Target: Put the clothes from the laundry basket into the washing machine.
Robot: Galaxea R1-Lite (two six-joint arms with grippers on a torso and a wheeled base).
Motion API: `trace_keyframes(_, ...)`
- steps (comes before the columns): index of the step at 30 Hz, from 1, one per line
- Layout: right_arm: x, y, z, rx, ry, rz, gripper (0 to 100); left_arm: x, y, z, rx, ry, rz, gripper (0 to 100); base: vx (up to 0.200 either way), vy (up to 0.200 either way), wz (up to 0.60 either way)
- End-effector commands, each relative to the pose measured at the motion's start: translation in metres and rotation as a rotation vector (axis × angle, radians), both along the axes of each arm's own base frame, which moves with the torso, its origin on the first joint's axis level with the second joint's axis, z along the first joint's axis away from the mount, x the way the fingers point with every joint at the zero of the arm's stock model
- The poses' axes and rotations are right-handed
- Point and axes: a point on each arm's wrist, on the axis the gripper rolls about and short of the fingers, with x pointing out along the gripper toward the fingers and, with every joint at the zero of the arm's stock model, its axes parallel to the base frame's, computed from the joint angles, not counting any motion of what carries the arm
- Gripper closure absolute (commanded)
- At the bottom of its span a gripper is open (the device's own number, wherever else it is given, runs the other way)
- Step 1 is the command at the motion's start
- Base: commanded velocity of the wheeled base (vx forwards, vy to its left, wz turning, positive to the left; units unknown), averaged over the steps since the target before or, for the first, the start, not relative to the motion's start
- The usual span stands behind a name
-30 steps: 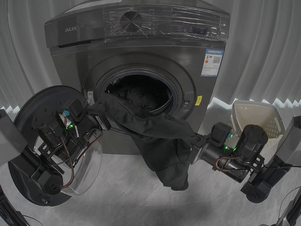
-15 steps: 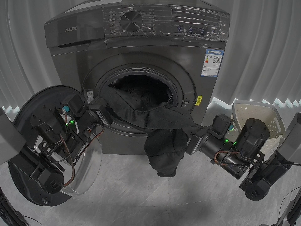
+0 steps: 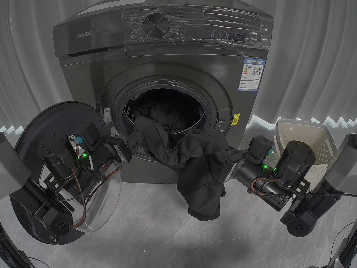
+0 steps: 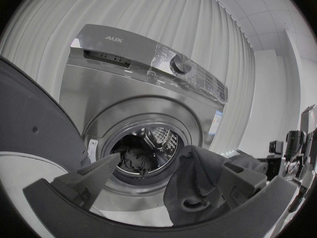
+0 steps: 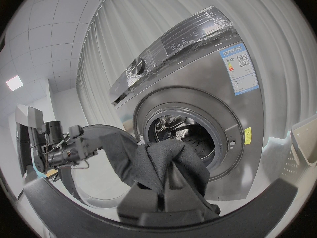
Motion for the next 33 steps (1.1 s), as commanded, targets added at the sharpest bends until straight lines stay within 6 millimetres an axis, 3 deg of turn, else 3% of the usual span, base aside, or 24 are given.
trace_keyframes(1,0.017,0.011,-0.004,0.009,-0.026,-0.037,100,-0.007,0.005,-0.016,0.081,0.061,0.009,0,0.000,0.000,0.00)
trace_keyframes(5,0.027,0.022,0.003,0.041,-0.060,-0.071,100,-0.013,0.009,-0.028,0.140,0.099,0.009,0,0.000,0.000,0.00)
trace_keyframes(14,0.060,0.035,-0.006,0.052,-0.072,-0.105,100,-0.039,0.014,-0.050,0.274,0.151,-0.111,0,0.000,0.000,0.00)
trace_keyframes(24,0.071,0.044,-0.004,0.058,-0.075,-0.112,100,-0.055,0.018,-0.058,0.306,0.182,-0.257,0,0.000,0.000,0.00)
trace_keyframes(29,0.067,0.049,0.002,0.066,-0.085,-0.094,100,-0.044,0.012,-0.057,0.329,0.147,-0.251,0,0.000,0.000,0.00)
trace_keyframes(33,0.058,0.059,0.004,0.065,-0.082,-0.059,100,-0.011,-0.008,-0.062,0.314,0.121,-0.180,0,0.000,0.000,0.00)
